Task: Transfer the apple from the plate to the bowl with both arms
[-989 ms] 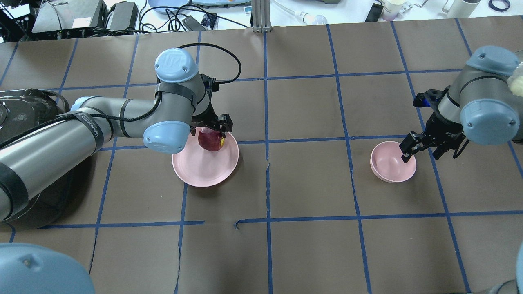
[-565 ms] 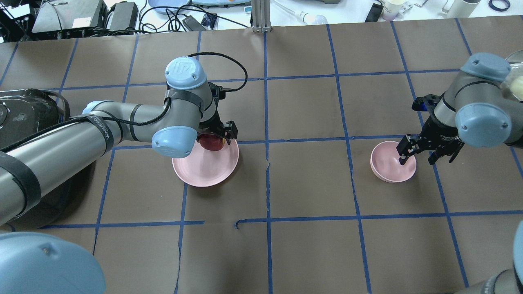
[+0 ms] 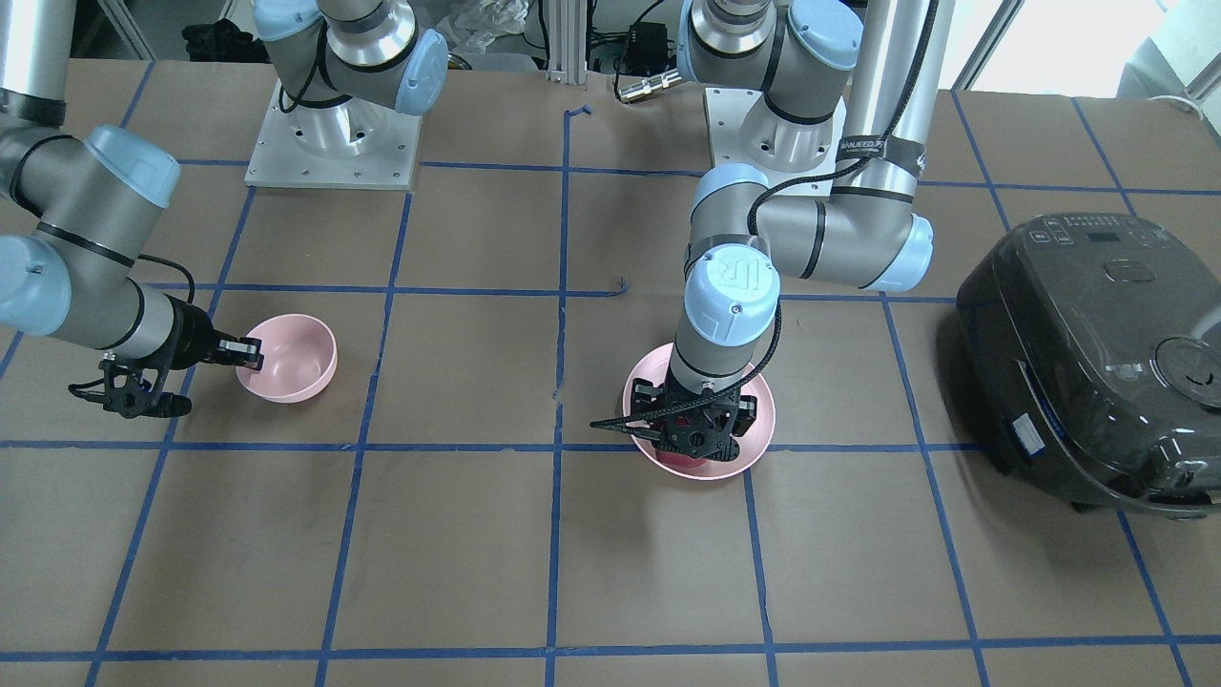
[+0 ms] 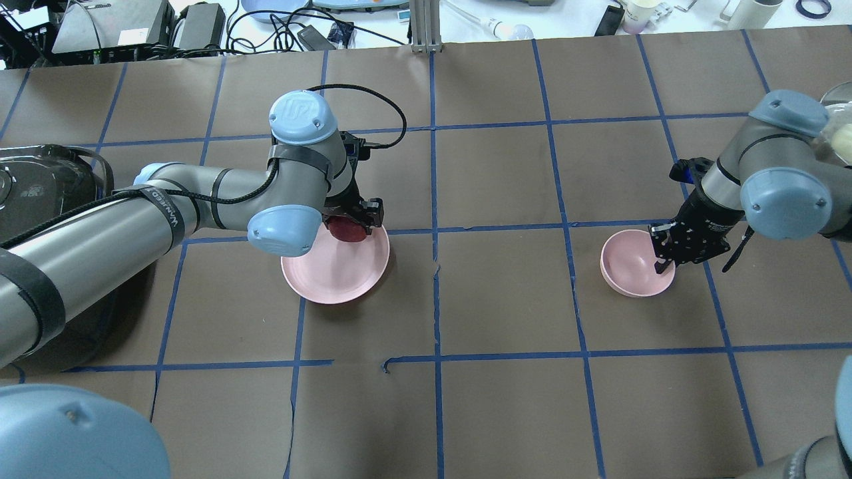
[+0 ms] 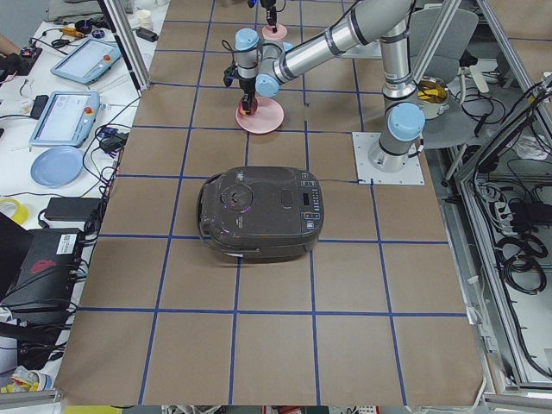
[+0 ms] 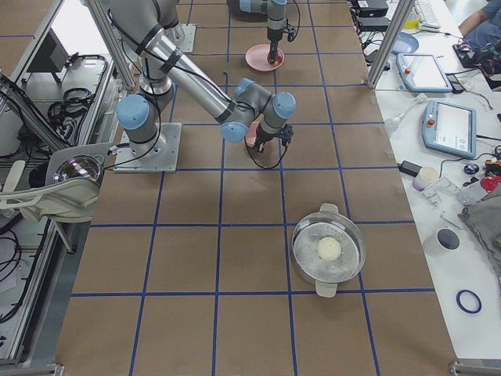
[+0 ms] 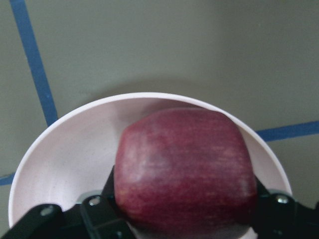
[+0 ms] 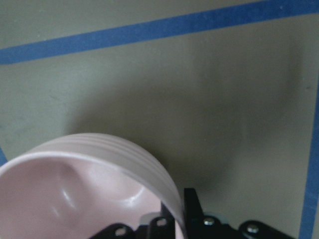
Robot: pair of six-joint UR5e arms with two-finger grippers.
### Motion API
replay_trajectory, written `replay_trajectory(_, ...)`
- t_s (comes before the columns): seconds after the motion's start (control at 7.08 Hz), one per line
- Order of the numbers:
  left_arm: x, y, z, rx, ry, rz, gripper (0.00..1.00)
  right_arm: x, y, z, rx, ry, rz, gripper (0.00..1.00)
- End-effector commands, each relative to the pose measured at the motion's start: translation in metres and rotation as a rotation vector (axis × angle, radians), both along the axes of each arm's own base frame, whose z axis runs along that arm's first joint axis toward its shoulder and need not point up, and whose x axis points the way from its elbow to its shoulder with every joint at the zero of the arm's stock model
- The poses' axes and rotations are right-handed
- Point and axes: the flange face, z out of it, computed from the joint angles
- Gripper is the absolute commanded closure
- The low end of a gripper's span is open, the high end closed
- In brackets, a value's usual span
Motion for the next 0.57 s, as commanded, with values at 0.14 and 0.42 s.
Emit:
replay_trajectory(0.14, 0.001, 0.007, 0.043, -0.077, -0.063, -0.029, 0.59, 0.047, -0.005, 0.020, 0.015, -0.157, -0.041, 1.00)
replay_trajectory(0.42, 0.004, 0.009, 0.063, -0.094, -0.062, -0.023, 0.65, 0.132, -0.009, 0.034, 0.005, -0.141, 0.075, 1.00)
